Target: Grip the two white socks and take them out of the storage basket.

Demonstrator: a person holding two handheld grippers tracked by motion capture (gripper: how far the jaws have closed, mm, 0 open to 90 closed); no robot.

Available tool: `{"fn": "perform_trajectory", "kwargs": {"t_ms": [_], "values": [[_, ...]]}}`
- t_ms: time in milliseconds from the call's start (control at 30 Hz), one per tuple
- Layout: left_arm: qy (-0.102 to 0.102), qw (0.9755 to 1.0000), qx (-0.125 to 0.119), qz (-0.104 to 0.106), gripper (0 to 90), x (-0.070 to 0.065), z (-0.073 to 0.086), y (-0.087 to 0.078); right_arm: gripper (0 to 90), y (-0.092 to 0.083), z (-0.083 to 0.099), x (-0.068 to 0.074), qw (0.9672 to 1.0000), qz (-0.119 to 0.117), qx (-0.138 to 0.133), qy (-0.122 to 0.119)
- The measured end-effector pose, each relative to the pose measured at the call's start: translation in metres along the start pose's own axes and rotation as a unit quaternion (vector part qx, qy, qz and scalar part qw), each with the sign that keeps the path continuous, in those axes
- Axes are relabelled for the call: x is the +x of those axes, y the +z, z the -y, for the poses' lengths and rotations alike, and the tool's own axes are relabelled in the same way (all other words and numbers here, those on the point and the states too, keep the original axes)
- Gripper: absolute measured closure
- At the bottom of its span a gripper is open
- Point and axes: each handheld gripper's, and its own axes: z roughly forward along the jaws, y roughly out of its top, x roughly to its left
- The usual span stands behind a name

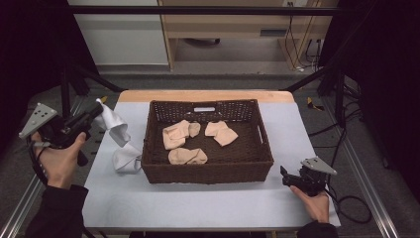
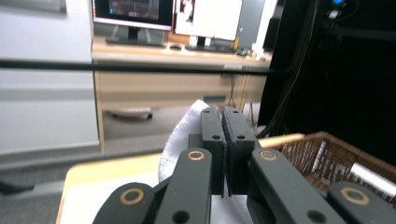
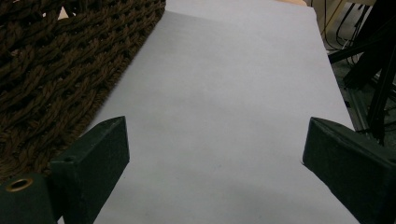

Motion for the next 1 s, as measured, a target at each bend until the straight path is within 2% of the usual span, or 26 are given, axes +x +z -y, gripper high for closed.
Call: {"fn": "perform_trajectory", "kwargs": {"t_ms": [167,267,400,500,600,733,800,900,933,1000], "values": [[-0.004,0.9989,0.047,-0.009,88.0,0.009,0.038,0.004,7.4,0.0,0.0,0.0,1.0,0.001,0.0,0.0],[-0.013,0.9968,0.077,-0.015,88.0,0.016,0.063,0.008,7.4,-0.001,0.001,0.0,1.0,0.001,0.0,0.003],[-0.012,0.9934,0.111,-0.025,87.9,0.02,0.088,0.012,7.4,0.0,0.001,-0.001,1.0,0.002,0.001,0.002],[-0.005,0.9889,0.145,-0.034,87.7,0.022,0.107,0.016,7.4,0.0,0.001,-0.001,1.0,0.002,0.001,0.003],[0.002,0.9819,0.185,-0.042,87.2,0.025,0.123,0.019,7.4,-0.001,0.001,-0.001,1.0,0.002,0.001,0.003],[0.002,0.9739,0.223,-0.045,86.0,0.025,0.138,0.021,7.4,0.0,0.001,-0.001,1.0,0.002,0.002,0.002],[-0.004,0.9719,0.23,-0.051,76.9,0.024,0.144,0.02,7.4,-0.001,0.001,-0.001,1.0,0.002,0.002,0.002],[-0.008,0.9737,0.218,-0.065,51.2,0.024,0.147,0.014,7.2,-0.002,0.001,-0.001,1.0,0.002,0.001,0.005],[-0.016,0.975,0.212,-0.065,44.6,0.024,0.148,0.012,7.2,-0.002,0.002,-0.002,1.0,0.001,0.0,0.005],[-0.021,0.9768,0.202,-0.067,37.1,0.024,0.149,0.005,7.1,-0.002,0.002,-0.002,1.0,0.001,0.002,0.006]]}}
